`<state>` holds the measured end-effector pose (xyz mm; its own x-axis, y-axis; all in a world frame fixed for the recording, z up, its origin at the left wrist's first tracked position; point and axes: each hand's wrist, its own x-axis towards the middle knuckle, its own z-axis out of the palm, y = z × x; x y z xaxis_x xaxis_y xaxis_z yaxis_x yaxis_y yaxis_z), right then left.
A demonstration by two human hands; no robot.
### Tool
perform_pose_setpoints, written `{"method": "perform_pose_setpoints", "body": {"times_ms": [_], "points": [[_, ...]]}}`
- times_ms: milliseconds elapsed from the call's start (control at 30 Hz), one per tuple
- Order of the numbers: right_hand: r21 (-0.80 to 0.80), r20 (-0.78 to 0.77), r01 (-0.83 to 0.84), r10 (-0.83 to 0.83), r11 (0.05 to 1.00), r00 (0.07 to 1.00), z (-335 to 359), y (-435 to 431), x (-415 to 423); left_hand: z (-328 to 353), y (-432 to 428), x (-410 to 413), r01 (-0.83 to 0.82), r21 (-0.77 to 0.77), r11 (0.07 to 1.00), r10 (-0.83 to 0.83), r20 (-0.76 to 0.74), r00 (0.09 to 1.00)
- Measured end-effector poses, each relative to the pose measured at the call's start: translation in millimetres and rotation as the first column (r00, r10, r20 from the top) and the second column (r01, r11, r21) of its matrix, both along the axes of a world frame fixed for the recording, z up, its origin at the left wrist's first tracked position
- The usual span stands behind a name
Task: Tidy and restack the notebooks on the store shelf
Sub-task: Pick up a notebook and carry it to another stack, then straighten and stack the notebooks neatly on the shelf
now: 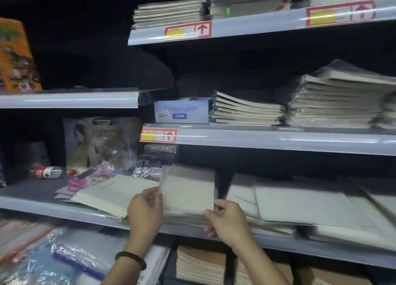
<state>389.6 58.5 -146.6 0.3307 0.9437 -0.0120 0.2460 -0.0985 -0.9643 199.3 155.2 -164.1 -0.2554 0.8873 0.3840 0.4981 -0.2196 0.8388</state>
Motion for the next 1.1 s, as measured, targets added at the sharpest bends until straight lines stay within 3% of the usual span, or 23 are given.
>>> {"method": "perform_pose_setpoints", "body": {"times_ms": [200,300,500,700,900,1000,1100], "points": [[0.021,0.005,0.051,-0.051,0.998,0.999,0.2,-12.9,10.6,-2.9,-40.2,26.9,-0.1,0.227,0.969,0.132,-0.131,0.983],[0.066,-0.126,0.1,-0.091,0.993,0.988,2.4,-36.3,29.8,-5.3,-66.4,54.6,0.141,0.36,0.922,-0.05,-0.251,0.967],[0.108,-0.318,0.289,-0.242,0.951,0.917,-23.5,-98.4,91.8,-14.9,-103.7,142.9,0.544,0.256,0.799,-0.393,-0.462,0.795],[0.05,-0.389,0.383,-0.335,0.923,0.858,-40.3,-146.1,144.0,-19.2,-109.2,211.6,0.681,0.113,0.723,-0.503,-0.591,0.631],[0.045,-0.419,0.415,-0.36,0.909,0.834,-44.8,-170.8,164.7,-21.1,-100.0,237.1,0.704,0.106,0.702,-0.564,-0.521,0.641],[0.042,-0.444,0.438,-0.376,0.898,0.813,-48.1,-179.4,165.2,-22.9,-102.1,239.4,0.684,0.177,0.708,-0.505,-0.55,0.665],[0.121,-0.494,0.541,-0.422,0.832,0.76,-50.0,-182.0,161.6,-14.8,-123.8,242.4,0.701,0.284,0.654,-0.458,-0.59,0.665]]}}
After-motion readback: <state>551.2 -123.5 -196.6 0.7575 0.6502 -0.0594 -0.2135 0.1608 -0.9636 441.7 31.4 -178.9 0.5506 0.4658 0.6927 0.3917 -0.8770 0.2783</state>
